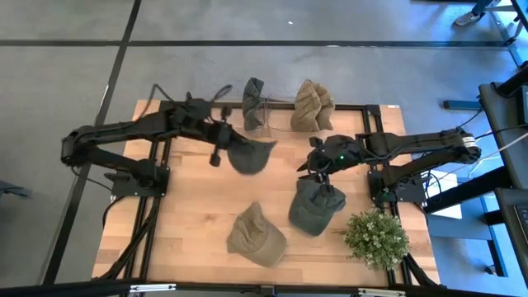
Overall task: Pick & Place hat
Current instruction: Put the left black cap into the left transparent bin
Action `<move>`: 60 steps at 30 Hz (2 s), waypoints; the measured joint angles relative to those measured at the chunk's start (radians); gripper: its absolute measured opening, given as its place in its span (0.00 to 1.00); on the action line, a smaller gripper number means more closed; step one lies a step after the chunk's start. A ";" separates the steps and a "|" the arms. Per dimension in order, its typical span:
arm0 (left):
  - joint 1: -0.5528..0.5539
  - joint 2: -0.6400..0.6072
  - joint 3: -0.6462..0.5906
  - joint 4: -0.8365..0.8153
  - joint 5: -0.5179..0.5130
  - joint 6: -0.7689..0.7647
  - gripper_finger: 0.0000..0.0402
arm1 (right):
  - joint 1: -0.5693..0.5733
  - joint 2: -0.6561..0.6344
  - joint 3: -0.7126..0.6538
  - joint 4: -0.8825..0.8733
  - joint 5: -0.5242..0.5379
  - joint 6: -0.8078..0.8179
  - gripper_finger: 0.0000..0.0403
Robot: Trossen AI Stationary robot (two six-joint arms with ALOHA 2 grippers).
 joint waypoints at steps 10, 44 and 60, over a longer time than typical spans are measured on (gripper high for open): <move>0.219 -0.105 0.000 -0.007 0.004 0.309 0.07 | 0.000 -0.004 -0.063 0.039 0.255 0.015 0.28; 0.661 0.344 0.169 0.067 0.517 0.906 0.07 | -0.126 -0.004 -0.063 0.134 0.331 0.093 0.28; 0.644 0.346 0.169 0.051 0.465 0.992 0.08 | -0.144 -0.004 -0.063 0.134 0.332 0.089 0.28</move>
